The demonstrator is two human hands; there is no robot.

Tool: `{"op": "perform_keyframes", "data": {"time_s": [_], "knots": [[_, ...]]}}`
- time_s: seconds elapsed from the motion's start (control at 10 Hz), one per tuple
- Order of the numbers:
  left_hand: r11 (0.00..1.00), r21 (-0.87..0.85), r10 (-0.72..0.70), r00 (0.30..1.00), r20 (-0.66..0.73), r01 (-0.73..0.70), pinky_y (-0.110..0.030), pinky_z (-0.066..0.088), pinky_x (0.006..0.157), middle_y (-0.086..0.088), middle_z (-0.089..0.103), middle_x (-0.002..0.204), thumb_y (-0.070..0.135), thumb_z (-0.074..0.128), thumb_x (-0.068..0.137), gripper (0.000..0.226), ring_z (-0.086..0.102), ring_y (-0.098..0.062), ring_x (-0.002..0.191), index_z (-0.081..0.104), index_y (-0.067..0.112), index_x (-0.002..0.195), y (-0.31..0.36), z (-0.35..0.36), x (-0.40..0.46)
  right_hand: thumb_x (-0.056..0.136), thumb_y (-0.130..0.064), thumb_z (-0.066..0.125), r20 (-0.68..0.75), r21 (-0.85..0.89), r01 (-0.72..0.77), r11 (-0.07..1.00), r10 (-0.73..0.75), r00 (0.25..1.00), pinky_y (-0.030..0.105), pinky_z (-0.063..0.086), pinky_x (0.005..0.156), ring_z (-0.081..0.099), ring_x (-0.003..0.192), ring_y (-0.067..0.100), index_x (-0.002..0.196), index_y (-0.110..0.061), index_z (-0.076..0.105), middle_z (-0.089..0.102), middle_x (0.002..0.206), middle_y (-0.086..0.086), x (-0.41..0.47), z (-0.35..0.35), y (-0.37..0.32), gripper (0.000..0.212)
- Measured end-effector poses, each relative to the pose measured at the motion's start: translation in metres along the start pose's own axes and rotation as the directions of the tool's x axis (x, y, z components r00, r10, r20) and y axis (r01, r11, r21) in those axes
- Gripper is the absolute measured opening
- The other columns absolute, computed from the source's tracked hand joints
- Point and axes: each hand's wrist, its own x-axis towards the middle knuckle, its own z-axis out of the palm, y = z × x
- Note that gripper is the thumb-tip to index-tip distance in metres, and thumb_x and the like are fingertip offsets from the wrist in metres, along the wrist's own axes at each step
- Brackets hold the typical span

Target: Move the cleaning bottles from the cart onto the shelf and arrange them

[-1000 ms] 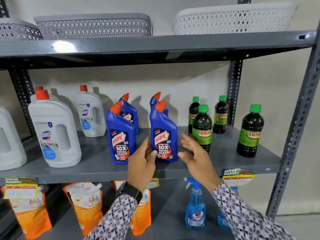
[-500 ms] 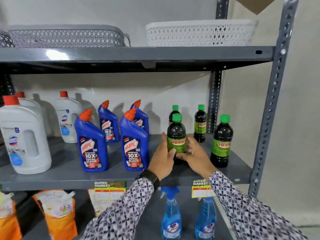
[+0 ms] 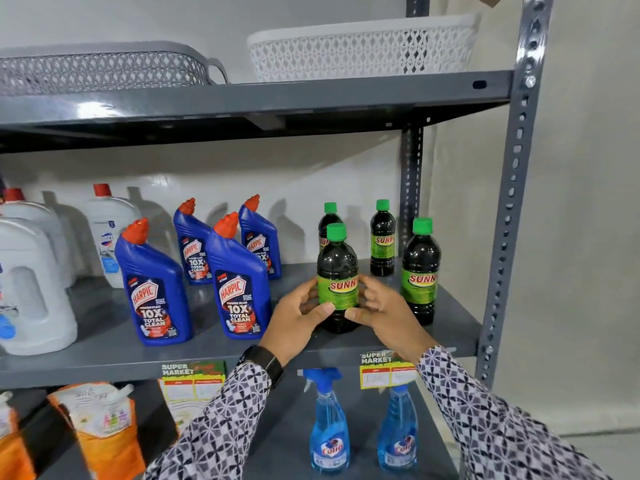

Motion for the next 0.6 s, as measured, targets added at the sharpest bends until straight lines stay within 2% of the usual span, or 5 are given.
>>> {"op": "perform_keyframes", "data": {"time_s": [0.1,0.2,0.3,0.5,0.6], "knots": [[1.000,0.013,0.017,1.000,0.001,-0.017,-0.011,0.049,0.096,0.014,0.067,0.124,0.010,0.067,0.092,0.051,0.064,0.010,0.112,0.050,0.036,0.132,0.000,0.000,-0.001,0.085,0.008,0.077,-0.003,0.004,0.012,1.000,-0.012,1.000,0.020,0.054,0.100,0.072,0.111,-0.002,0.151,-0.015,0.048,0.073,0.126,-0.010,0.001,0.001,0.003,0.075],[1.000,0.015,0.007,1.000,0.019,-0.007,-0.013,0.049,0.099,0.016,0.067,0.125,0.010,0.065,0.094,0.049,0.063,0.009,0.116,0.051,0.037,0.132,0.000,0.000,0.000,0.083,0.007,0.079,-0.013,0.004,0.009,1.000,-0.009,1.000,0.021,0.055,0.100,0.072,0.111,-0.001,0.150,-0.016,0.049,0.072,0.122,-0.015,0.001,0.001,0.005,0.077],[1.000,0.008,0.000,0.999,0.036,0.000,-0.010,0.047,0.098,0.017,0.066,0.127,0.008,0.061,0.096,0.051,0.061,0.011,0.117,0.049,0.035,0.138,0.000,0.000,0.000,0.081,0.006,0.081,-0.036,0.002,0.006,1.000,-0.006,0.999,0.026,0.055,0.105,0.071,0.117,0.005,0.152,-0.014,0.049,0.072,0.131,-0.004,0.001,0.002,0.004,0.081],[1.000,-0.017,-0.020,0.995,0.094,0.022,-0.012,0.045,0.105,0.004,0.062,0.138,0.006,0.057,0.097,0.055,0.058,0.013,0.121,0.044,0.021,0.148,0.005,-0.004,-0.001,0.080,0.003,0.084,-0.027,-0.021,-0.018,1.000,0.017,0.999,0.015,0.054,0.096,0.071,0.112,-0.005,0.153,-0.012,0.046,0.070,0.134,-0.001,-0.002,0.004,-0.001,0.083],[0.997,-0.065,-0.041,0.993,0.111,0.048,-0.003,0.040,0.104,0.001,0.050,0.153,0.008,0.052,0.100,0.059,0.047,0.002,0.138,0.032,0.022,0.154,0.013,-0.005,-0.016,0.081,-0.008,0.087,-0.052,0.007,-0.016,1.000,0.016,0.998,0.033,0.050,0.113,0.065,0.131,0.012,0.158,-0.015,0.040,0.061,0.150,0.010,-0.013,0.009,-0.014,0.090]]}}
